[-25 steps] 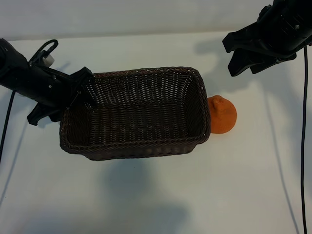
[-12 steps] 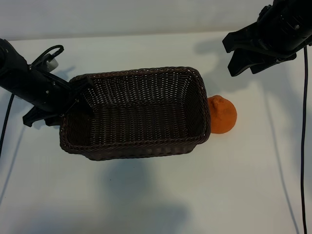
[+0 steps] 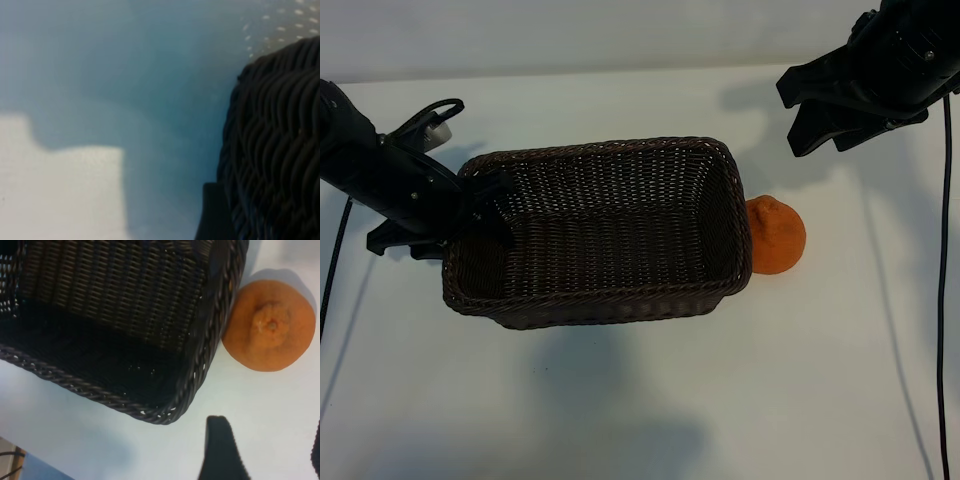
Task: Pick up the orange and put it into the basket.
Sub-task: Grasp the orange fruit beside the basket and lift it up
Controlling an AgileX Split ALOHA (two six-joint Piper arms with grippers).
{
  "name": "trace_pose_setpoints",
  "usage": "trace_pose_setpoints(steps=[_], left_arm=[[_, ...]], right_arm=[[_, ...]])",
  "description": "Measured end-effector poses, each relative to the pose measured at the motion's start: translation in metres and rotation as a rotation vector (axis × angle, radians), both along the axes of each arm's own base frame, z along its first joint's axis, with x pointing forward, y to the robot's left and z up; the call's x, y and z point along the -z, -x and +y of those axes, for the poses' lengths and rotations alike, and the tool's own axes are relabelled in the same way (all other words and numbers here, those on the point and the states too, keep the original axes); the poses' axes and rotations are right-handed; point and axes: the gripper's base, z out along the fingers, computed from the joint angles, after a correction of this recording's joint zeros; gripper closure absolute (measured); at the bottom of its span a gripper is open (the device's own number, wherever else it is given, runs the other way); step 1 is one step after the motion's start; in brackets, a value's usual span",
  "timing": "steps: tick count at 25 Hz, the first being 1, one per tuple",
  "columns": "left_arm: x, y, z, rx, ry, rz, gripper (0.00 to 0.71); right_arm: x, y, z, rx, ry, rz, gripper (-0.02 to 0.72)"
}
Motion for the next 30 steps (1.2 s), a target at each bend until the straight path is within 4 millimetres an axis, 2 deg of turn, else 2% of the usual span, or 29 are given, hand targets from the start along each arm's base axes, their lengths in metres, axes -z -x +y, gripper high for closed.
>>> trace_pose_setpoints(steps=[7,14,19,24,30], left_arm=[[-0.008,-0.003,-0.002,0.026,0.017,0.012,0.185],[-0.034,-0.013,-0.005,0.089,0.046,0.052,0.185],[-0.052,-0.017,0.000,0.120,-0.016,0.115,0.185],[-0.062,-0.015,0.003,0.162,-0.050,0.175,0.185],[-0.087,-0.018,0.005,0.176,-0.078,0.103,0.185]], right_arm=[[0.000,0.000,0.000,0.000,0.000,0.000,0.270],[0.000,0.000,0.000,0.000,0.000,0.000,0.270],[0.000,0.000,0.000,0.000,0.000,0.000,0.270],[0.000,0.000,0.000,0.000,0.000,0.000,0.270],[0.000,0.000,0.000,0.000,0.000,0.000,0.270]])
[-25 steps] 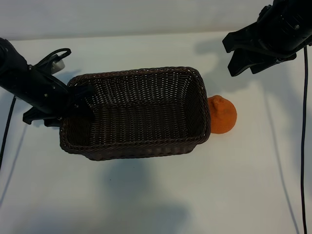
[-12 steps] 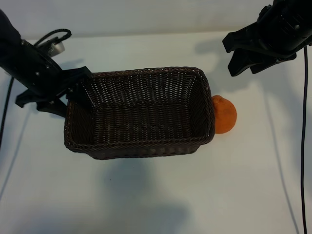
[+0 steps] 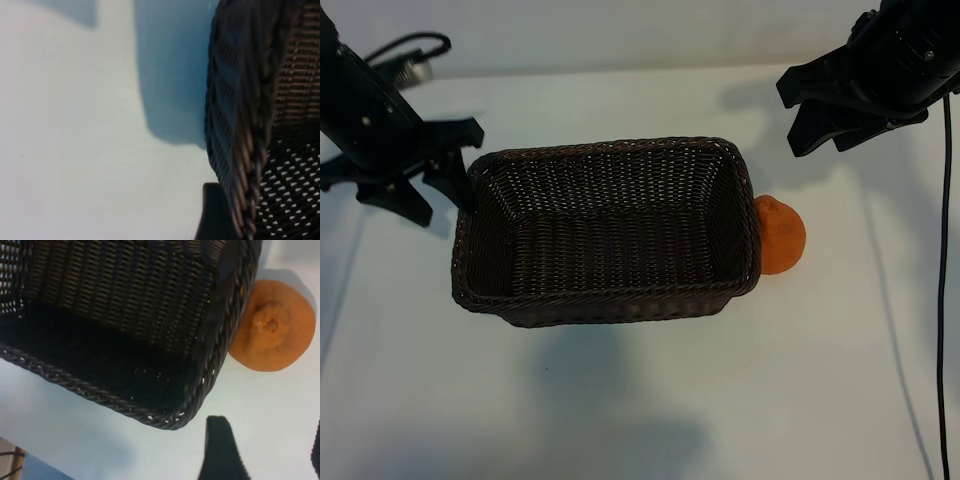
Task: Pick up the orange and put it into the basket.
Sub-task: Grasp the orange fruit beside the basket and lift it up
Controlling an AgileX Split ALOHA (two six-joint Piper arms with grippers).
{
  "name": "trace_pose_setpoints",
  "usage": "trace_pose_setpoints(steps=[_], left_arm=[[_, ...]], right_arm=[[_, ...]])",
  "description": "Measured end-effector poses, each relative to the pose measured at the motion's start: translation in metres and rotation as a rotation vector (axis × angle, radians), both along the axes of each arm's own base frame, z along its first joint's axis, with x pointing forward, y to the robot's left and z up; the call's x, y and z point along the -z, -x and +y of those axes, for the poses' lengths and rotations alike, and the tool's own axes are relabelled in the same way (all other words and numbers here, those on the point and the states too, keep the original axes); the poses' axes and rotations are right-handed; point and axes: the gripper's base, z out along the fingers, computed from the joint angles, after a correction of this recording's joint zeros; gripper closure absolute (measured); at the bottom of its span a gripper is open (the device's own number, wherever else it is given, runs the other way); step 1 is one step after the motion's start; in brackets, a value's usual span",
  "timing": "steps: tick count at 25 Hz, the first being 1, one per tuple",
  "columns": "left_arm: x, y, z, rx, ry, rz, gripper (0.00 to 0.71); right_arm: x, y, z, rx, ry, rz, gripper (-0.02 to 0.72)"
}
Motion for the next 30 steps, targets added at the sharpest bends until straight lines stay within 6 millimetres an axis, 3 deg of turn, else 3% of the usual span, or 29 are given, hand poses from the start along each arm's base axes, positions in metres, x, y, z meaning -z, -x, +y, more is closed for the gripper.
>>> trace_pose_setpoints(steps=[11,17,20,24,30], left_arm=[[-0.056,0.020,0.005,0.036,0.007,-0.181,0.185],[-0.093,0.041,0.002,0.050,0.063,-0.303,0.185],[-0.103,0.055,-0.002,0.063,0.113,-0.335,0.185],[-0.102,0.073,-0.002,0.072,0.127,-0.334,0.185],[-0.071,0.104,-0.004,0.068,0.155,-0.222,0.185]], right_arm=[[0.000,0.000,0.000,0.000,0.000,0.000,0.270],[0.000,0.000,0.000,0.000,0.000,0.000,0.270],[0.000,0.000,0.000,0.000,0.000,0.000,0.270],[0.000,0.000,0.000,0.000,0.000,0.000,0.270],[0.000,0.000,0.000,0.000,0.000,0.000,0.270]])
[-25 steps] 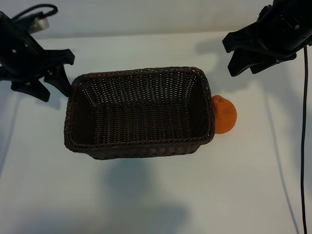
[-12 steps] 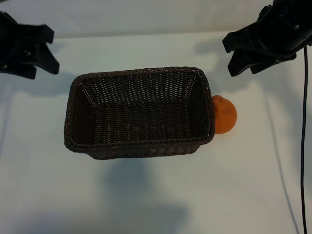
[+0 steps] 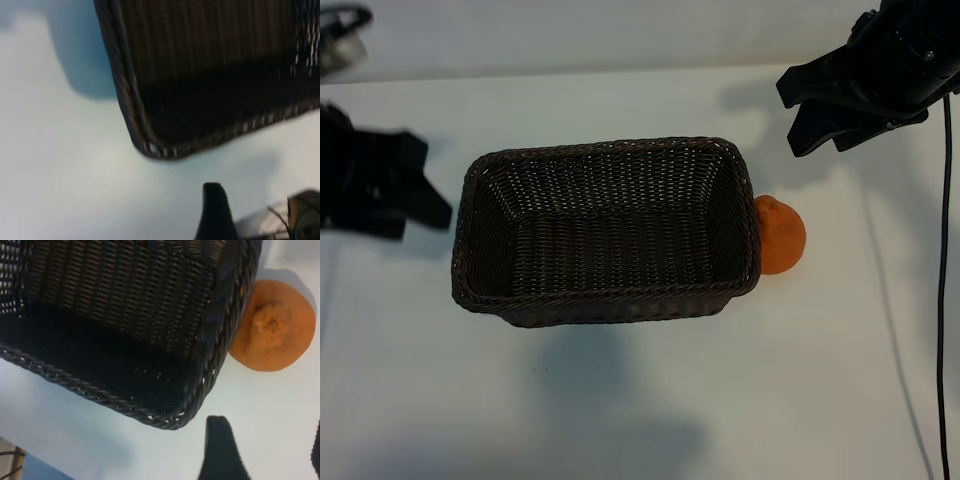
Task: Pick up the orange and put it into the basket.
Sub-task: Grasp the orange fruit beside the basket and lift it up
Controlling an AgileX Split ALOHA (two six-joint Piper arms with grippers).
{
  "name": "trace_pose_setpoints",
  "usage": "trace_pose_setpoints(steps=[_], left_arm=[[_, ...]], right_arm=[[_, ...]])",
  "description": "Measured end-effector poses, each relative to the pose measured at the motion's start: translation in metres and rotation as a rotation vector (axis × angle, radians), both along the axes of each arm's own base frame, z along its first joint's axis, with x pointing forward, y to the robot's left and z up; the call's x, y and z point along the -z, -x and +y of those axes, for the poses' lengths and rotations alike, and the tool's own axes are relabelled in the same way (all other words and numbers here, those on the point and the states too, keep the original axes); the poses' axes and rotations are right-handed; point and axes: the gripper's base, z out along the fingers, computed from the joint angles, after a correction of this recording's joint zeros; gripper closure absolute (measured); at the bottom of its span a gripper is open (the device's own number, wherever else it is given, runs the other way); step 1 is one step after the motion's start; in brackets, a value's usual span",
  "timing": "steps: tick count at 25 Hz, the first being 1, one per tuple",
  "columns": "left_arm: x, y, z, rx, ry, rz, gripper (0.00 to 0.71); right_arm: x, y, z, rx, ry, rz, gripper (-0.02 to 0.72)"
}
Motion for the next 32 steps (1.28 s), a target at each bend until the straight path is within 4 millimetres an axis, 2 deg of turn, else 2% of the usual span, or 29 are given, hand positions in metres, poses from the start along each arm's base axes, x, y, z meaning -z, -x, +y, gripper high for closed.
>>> trace_pose_setpoints(steps=[3,7,32], left_arm=[[0.011,0.010,-0.001,0.003,0.020,0.033,0.185],[0.018,0.010,-0.003,-0.018,0.046,0.026,0.185],[0.016,0.004,-0.006,-0.060,0.085,-0.031,0.185]], right_arm=[[0.000,0.000,0.000,0.000,0.000,0.000,0.270],[0.000,0.000,0.000,0.000,0.000,0.000,0.270],[0.000,0.000,0.000,-0.002,0.003,0.004,0.270]])
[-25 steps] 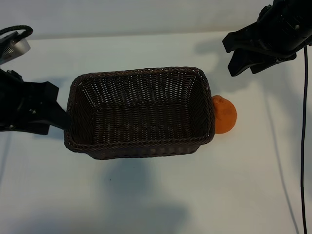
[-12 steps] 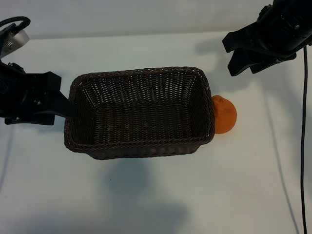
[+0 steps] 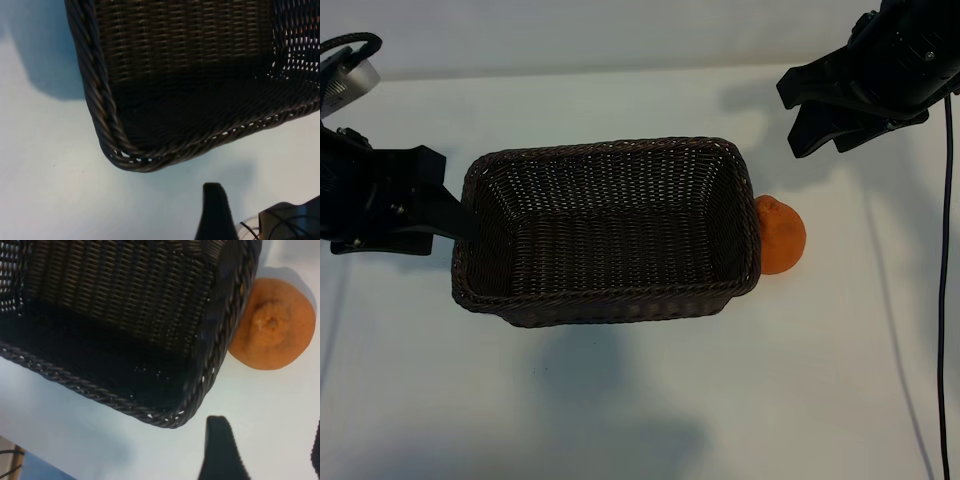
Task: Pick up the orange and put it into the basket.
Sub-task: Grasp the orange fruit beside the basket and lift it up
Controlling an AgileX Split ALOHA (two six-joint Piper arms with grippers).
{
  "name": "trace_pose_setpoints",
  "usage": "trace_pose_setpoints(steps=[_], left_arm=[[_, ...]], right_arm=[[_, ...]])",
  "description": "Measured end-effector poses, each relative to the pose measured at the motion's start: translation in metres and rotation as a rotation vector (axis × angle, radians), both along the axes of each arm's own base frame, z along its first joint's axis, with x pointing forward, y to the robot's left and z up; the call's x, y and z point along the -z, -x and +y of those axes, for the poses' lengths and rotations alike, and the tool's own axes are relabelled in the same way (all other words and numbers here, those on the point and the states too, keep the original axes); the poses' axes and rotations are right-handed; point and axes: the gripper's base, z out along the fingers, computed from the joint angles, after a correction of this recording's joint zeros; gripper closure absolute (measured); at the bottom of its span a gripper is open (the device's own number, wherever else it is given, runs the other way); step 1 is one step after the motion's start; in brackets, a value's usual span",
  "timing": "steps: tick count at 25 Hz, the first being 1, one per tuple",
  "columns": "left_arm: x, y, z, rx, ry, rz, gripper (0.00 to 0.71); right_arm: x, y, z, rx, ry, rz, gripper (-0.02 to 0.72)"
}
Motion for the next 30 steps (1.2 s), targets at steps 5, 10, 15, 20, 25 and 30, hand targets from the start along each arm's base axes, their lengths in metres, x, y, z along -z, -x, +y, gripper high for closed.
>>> trace_pose_setpoints(steps=[5,10,15,20,25,30], left_arm=[[0.000,-0.002,0.000,-0.009,-0.002,-0.014,0.185],[0.000,-0.004,0.001,-0.022,-0.005,-0.037,0.185],[0.000,-0.004,0.001,-0.024,-0.005,-0.040,0.185],[0.000,-0.004,0.001,-0.022,-0.005,-0.042,0.185],[0.000,-0.004,0.001,-0.003,-0.009,-0.052,0.185],[0.000,-0.004,0.001,-0.003,-0.009,-0.053,0.185]], right_arm=[[0.000,0.001,0.000,-0.043,0.013,0.000,0.270],[0.001,0.002,0.000,-0.089,0.026,-0.013,0.270],[0.001,0.001,-0.001,-0.095,0.033,-0.019,0.270],[0.001,-0.001,-0.003,-0.090,0.060,-0.041,0.270],[0.005,-0.005,-0.007,-0.078,0.108,-0.050,0.270],[0.026,-0.017,-0.009,-0.061,0.160,-0.010,0.270]])
